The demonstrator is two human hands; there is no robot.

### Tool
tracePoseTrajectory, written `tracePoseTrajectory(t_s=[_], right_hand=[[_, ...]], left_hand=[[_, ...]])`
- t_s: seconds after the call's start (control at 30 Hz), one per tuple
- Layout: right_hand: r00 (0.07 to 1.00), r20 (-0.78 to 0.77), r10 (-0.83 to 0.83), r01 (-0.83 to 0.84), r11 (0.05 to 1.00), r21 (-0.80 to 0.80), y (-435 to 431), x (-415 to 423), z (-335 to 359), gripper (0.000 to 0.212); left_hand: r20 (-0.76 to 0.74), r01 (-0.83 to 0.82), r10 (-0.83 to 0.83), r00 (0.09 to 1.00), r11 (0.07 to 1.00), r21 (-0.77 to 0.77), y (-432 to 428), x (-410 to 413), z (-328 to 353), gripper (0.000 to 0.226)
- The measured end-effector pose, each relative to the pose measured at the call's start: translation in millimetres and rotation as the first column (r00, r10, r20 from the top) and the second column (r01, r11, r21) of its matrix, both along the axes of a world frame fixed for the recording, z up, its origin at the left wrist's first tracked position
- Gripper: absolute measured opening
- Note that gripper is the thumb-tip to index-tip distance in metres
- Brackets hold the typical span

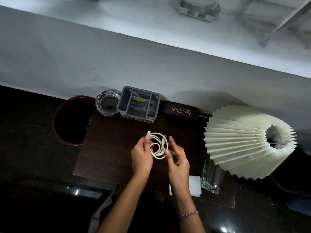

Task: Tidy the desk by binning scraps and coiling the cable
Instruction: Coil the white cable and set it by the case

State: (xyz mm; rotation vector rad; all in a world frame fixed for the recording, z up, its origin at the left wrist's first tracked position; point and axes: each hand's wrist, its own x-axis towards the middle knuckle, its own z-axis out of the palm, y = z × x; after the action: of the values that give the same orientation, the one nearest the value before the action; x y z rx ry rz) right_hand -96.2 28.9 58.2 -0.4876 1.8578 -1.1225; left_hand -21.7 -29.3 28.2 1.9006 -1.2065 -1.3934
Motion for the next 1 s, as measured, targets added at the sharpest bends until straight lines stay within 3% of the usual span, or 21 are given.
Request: tracePoseTrajectory(t_s=[0.07, 0.2, 0.37, 0.6, 1.0], right_hand=[[0.999, 0.016, -0.041, 0.04, 0.999, 0.022, -0.2, -3.0, -5.5, 0.041], [0.983, -0.114, -0.144, 0.157, 0.981, 0.111, -8.9, -19.5, -20.2, 0.031], [0.97, -0.124, -0.211, 0.231, 0.957, 0.178, -29.7, -45.7, -51.7, 0.032], [0.965, -0.074, -0.25, 0.257, 0.959, 0.12, -56.6, -67.9, -87.9, 0.035], [0.969, -0.163, -0.183, 0.205, 0.97, 0.129, -59.0, -77.5, -97.8, 0.039]], left_hand=[[0.013, 0.026, -0.027, 1.0, 0.997, 0.067, -1.6, -5.2, -6.4, 0.035], [-0.053, 0.097, -0.087, 0.995, 0.966, 0.239, -5.7, -22.7, -23.6, 0.039], [-0.193, 0.071, 0.02, 0.981, 0.889, 0.453, -26.3, -50.6, -39.6, 0.034], [-0.061, -0.02, 0.051, 0.997, 0.908, 0.419, -52.4, -68.9, -58.5, 0.022], [0.005, 0.045, -0.05, 0.999, 0.926, 0.375, -54.4, -67.2, -64.1, 0.025]])
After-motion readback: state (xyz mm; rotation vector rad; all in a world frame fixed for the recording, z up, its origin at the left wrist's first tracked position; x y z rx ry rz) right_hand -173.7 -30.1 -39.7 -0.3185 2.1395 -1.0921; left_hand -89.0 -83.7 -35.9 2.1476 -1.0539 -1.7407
